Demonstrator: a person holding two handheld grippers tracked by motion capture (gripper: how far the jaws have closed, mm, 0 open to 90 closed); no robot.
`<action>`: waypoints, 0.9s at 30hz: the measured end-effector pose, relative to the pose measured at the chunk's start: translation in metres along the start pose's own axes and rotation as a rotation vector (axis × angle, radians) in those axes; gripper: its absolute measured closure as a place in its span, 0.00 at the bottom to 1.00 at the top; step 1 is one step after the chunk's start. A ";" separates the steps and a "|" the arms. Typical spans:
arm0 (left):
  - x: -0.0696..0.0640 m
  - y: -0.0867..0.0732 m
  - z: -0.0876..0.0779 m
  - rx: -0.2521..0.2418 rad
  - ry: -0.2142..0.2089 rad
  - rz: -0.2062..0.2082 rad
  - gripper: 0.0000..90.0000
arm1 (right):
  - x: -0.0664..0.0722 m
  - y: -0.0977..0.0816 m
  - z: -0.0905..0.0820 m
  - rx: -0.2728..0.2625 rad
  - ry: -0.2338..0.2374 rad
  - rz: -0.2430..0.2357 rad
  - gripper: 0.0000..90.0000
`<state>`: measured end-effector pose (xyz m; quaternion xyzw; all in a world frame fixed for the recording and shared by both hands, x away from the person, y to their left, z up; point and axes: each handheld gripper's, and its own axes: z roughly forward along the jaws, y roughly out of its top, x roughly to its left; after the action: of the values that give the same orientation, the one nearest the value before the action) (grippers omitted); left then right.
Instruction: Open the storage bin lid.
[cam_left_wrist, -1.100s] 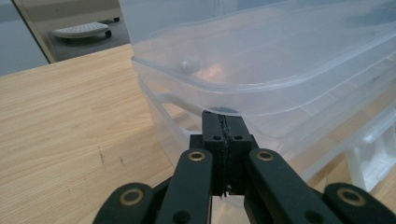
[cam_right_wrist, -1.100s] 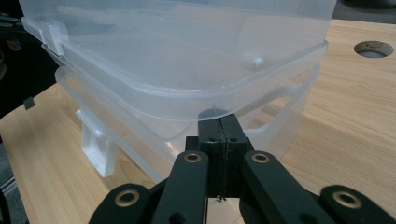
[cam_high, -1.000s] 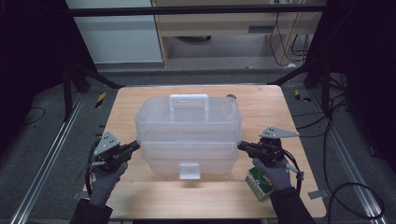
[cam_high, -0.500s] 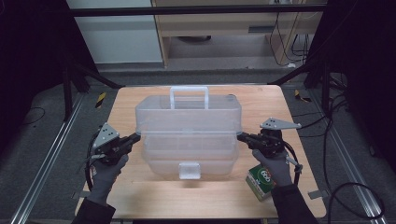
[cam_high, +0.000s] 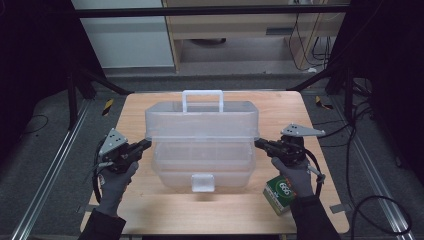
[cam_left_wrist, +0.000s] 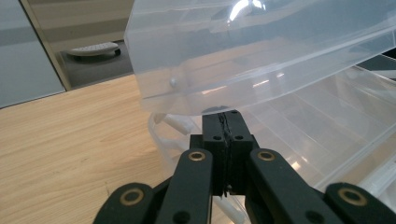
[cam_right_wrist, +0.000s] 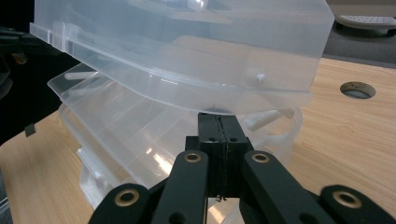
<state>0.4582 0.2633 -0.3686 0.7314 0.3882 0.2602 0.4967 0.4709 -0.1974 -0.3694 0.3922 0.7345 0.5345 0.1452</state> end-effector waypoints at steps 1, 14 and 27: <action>0.000 0.000 0.000 0.000 0.000 0.000 0.99 | 0.000 0.000 0.000 0.000 0.000 0.000 1.00; 0.002 -0.011 0.007 0.053 0.086 0.016 0.81 | 0.001 -0.001 0.000 0.013 0.004 -0.001 1.00; 0.001 -0.004 0.017 0.021 0.099 0.036 0.65 | 0.002 0.000 0.001 0.018 0.007 -0.005 1.00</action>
<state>0.4709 0.2562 -0.3789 0.7296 0.4018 0.3010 0.4643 0.4696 -0.1953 -0.3696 0.3898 0.7408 0.5287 0.1404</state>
